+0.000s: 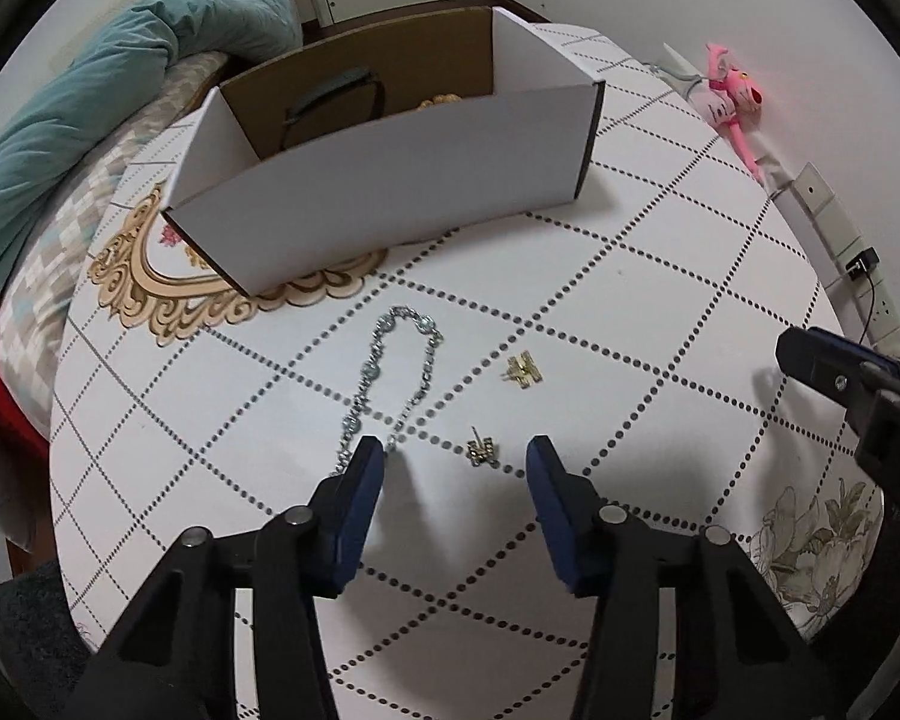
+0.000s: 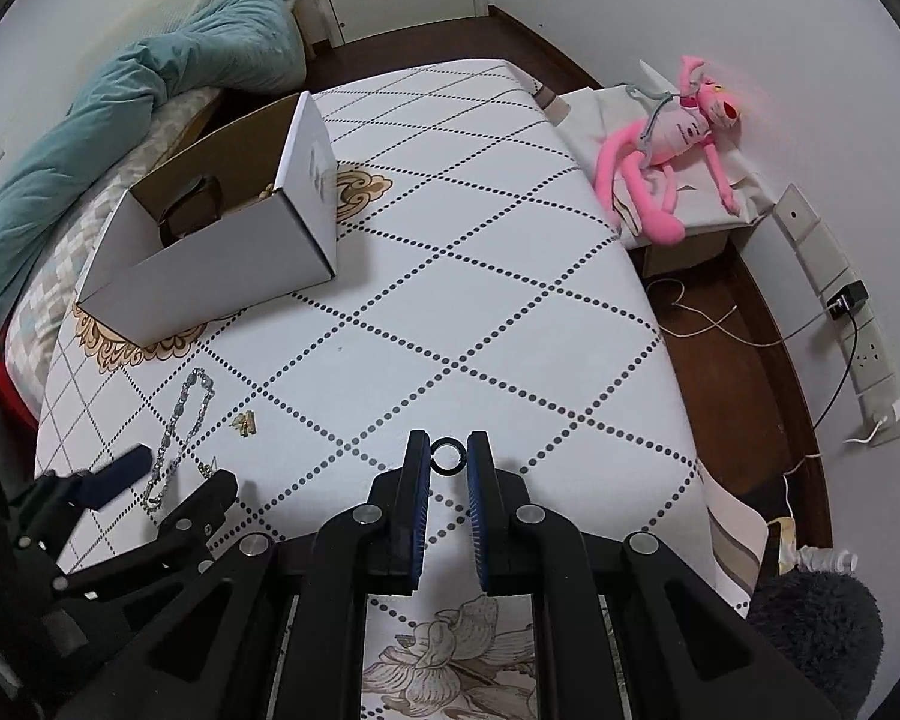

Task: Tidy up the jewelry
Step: 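Grasp the other black ring with the right gripper while the left gripper grasps a gold earring, then carry the ring and earring into the box while both grippers release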

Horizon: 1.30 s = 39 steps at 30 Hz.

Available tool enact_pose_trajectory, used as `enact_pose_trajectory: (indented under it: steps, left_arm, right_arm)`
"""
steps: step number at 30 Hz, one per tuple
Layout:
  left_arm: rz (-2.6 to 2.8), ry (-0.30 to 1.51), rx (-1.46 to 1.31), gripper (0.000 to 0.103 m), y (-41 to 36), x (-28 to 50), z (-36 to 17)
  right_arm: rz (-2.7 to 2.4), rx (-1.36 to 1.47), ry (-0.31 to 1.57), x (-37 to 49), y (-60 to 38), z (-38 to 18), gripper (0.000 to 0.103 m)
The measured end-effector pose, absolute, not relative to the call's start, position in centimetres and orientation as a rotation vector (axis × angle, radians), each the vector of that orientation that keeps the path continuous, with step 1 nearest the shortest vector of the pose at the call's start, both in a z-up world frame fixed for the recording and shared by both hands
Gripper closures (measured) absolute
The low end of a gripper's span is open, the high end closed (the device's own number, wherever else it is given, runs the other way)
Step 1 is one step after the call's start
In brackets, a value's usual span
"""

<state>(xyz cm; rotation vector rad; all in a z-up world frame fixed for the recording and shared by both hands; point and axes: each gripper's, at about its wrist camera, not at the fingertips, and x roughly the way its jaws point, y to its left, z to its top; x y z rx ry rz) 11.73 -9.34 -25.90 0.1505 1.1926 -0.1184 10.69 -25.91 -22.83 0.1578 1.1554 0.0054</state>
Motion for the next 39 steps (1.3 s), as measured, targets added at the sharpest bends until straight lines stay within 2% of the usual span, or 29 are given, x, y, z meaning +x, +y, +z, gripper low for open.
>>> enact_pose_trajectory:
  steps: [1,3,5,14,19,28,34,39]
  left_arm:
    - [-0.118,1.192,0.152,0.058,-9.4,11.7,-26.0]
    - [-0.122,1.191,0.154,0.066,-9.5,11.7,-26.0]
    - [-0.127,1.19,0.152,0.066,-9.6,11.7,-26.0]
    - [-0.155,1.187,0.141,0.082,-9.8,11.9,-26.0]
    - [-0.181,1.186,0.122,0.097,-10.0,12.0,-26.0]
    - [-0.197,1.18,0.073,0.097,-9.2,12.0,-24.8]
    - [-0.215,1.103,-0.026,0.097,-6.7,13.9,-18.7]
    - [-0.2,1.064,-0.071,0.097,-4.1,19.0,-14.6]
  right_arm:
    - [0.005,0.158,1.155,10.7,-25.9,-22.8,0.09]
    - [0.005,0.16,1.155,10.7,-26.0,-22.8,0.09]
    - [0.006,0.162,1.155,10.7,-26.0,-22.9,0.09]
    - [0.003,0.165,1.156,10.7,-26.1,-22.9,0.09]
    - [0.001,0.166,1.155,10.7,-26.1,-22.9,0.09]
    - [0.009,0.187,1.135,10.8,-26.0,-21.9,0.09]
    - [0.076,0.239,1.09,12.5,-25.5,-18.5,0.09]
    - [0.187,0.253,1.047,17.7,-23.4,-14.8,0.09]
